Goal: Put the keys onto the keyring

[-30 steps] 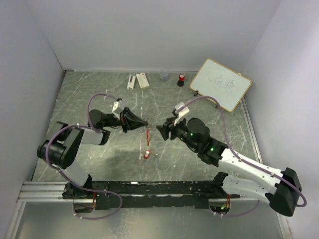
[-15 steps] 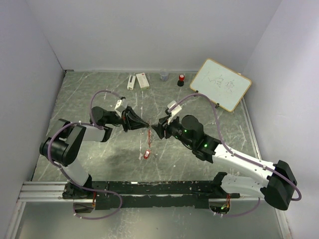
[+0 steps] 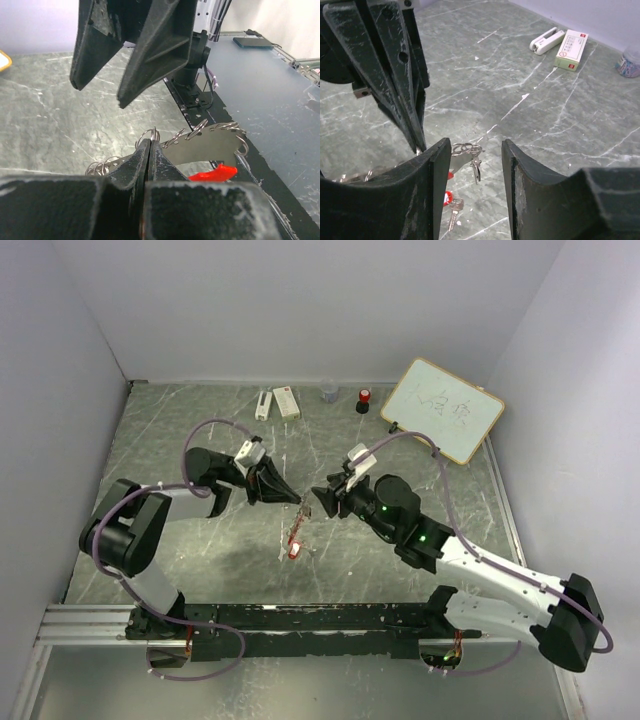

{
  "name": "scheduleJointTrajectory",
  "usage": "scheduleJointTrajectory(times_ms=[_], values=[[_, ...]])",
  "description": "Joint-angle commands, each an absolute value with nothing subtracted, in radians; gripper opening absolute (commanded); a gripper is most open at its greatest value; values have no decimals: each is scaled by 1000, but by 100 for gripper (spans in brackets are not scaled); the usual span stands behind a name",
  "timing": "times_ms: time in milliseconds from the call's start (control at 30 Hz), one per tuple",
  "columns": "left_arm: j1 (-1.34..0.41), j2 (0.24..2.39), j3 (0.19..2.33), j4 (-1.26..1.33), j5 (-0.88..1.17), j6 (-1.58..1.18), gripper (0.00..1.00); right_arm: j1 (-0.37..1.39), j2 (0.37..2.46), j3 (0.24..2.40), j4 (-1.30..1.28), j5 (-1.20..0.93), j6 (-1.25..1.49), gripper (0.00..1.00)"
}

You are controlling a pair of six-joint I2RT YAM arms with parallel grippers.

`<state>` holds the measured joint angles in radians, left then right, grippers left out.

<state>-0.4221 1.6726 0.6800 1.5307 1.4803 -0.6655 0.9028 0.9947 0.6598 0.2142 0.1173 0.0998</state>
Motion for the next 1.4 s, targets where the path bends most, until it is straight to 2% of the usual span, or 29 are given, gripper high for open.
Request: scheduleJointTrajectory(times_ms=[0,100,233,567,600,633,667,933,1067,1233,1300,1367], values=[[-425,1675,778,1809,1531,-713,7,899,922,636,193,103,87,47],[-422,1704,819,1807,1507,-744,7,899,882,627,171,51,105,53],[-420,1750,853,1809,1456,-762,7,898,880,633,147,13,135,68],[-428,1873,939,1808,1465,-832,7,898,888,641,100,227,176,74],[-426,1891,947,1808,1451,-844,16,897,881,638,102,242,181,74],[-419,1909,953,1806,1425,-862,63,897,875,633,102,251,183,74],[-407,1923,955,1806,1395,-875,98,897,867,630,96,260,187,74],[-309,1876,796,1764,1107,-863,97,896,795,578,69,354,210,75],[-310,1750,687,1483,953,-704,97,891,831,574,36,377,242,77],[-327,1575,621,992,686,-533,97,889,949,588,18,340,252,82],[-330,1518,604,844,592,-534,96,888,1013,606,23,290,244,82],[-331,1469,552,802,510,-572,97,890,1086,628,35,251,247,82]])
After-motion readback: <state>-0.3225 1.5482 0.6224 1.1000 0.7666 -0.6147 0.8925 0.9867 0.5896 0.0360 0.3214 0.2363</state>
